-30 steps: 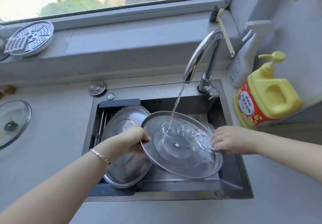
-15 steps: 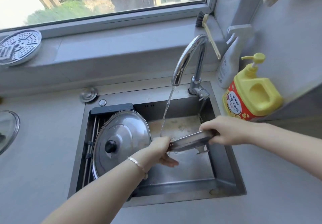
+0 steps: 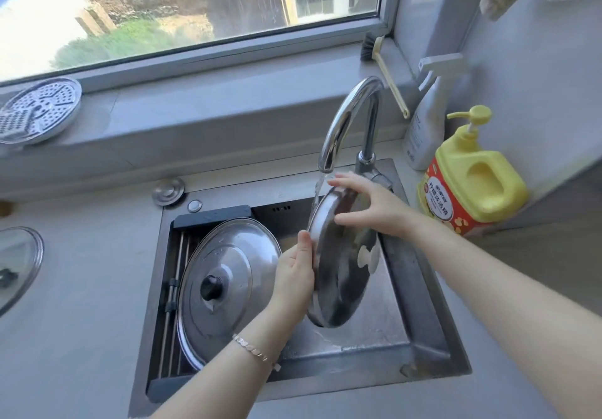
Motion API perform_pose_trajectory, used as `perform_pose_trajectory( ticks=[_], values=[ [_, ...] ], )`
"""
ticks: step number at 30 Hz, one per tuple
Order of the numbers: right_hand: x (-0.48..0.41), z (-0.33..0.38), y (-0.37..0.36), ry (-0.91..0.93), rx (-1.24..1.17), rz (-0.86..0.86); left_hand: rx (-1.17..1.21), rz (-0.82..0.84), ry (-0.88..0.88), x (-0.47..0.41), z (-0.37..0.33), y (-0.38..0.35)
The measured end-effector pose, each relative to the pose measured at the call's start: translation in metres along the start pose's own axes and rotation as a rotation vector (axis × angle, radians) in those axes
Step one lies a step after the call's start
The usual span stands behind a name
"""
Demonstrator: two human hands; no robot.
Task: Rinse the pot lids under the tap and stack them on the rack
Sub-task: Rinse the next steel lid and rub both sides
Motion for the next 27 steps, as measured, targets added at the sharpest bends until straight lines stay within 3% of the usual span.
perform_pose_trajectory(
  ticks=[3,5,7,9,14,16,19,23,25,27],
  values=[
    [0.000,-0.010,-0.043,-0.047,-0.076,-0.279,-0.007,-0.090,0.090,-0.004,-0.004,-0.006],
    [0.011,0.004,-0.075,0.058,-0.019,-0.391,-0.004,-0.110,0.115,-0.007,-0.005,-0.008],
    [0.016,0.010,-0.094,0.148,0.036,-0.332,-0.011,-0.113,0.151,-0.007,-0.001,-0.003],
    [0.003,0.004,-0.084,0.134,0.102,-0.284,-0.047,-0.133,0.072,-0.002,-0.003,0.003],
    [-0.042,-0.028,-0.030,-0.339,-0.283,-0.296,-0.216,-0.096,-0.171,0.016,-0.025,0.000],
    [-0.047,-0.030,-0.024,-0.339,-0.352,-0.432,-0.242,-0.110,-0.187,0.014,-0.031,0.006],
    [-0.034,-0.012,-0.022,-0.255,-0.245,-0.583,-0.231,-0.138,-0.164,0.007,-0.037,0.013],
    [-0.015,0.014,-0.061,-0.082,-0.045,-0.467,-0.125,-0.141,-0.039,-0.010,-0.033,0.003],
    [-0.029,0.002,-0.064,-0.156,-0.099,-0.388,-0.165,-0.165,-0.059,-0.007,-0.035,0.002],
    [-0.046,-0.024,-0.044,-0.354,-0.276,-0.393,-0.242,-0.155,-0.135,0.003,-0.038,0.002]
  ],
)
Point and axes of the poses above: each hand's wrist, its own x-axis away from the middle knuckle, its own y-axis out of the back of the hand, z = x × y, the point moved 6 cm from there along -x, towards the middle knuckle, and after that the axes turned 7 degrees about -x, right-handed, at the moved point
